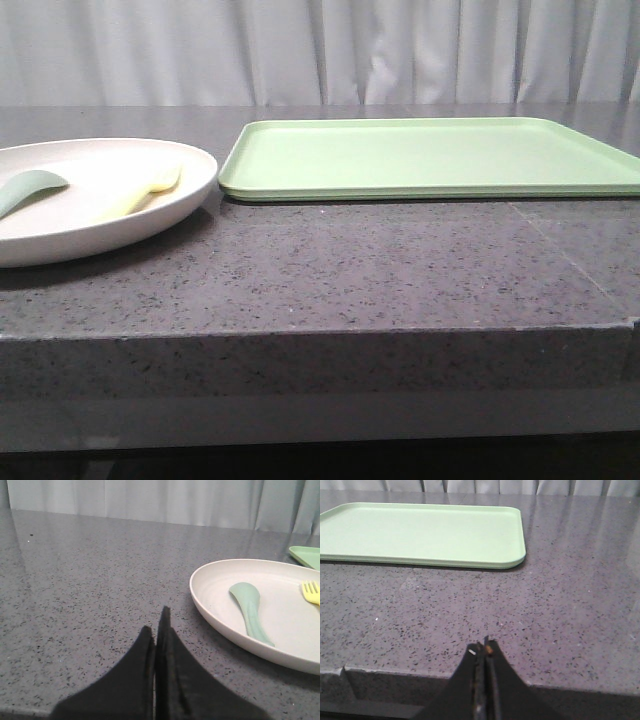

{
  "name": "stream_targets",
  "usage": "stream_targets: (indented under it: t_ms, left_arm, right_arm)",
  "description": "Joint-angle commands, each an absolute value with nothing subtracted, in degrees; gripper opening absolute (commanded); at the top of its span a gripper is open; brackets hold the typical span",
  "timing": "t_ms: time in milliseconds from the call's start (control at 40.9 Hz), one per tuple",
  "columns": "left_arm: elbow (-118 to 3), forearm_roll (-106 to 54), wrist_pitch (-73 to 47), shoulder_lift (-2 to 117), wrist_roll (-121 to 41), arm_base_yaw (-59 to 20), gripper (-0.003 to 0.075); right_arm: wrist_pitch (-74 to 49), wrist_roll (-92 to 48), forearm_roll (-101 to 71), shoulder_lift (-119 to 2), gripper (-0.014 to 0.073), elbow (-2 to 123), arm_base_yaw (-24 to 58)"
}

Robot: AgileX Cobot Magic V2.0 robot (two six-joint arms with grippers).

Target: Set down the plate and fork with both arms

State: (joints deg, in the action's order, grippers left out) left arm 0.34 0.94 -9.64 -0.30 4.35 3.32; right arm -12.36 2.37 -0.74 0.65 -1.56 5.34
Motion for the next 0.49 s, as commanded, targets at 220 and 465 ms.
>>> stream_targets:
  t_ms: [220,465]
  left_arm:
    - [0.5,0.8,-5.1,-1.5,4.4,3.3,-0.0018]
    - [0.5,0.7,-3.2,-1.5,4.4,3.3,-0.0018]
  right_arm:
    - [-7.6,2.0,-0.3,1.6,-0.0068,-1.4,5.5]
    - [-6.6,2.0,-0.3,1.6,-0.0068,-1.4,5.5]
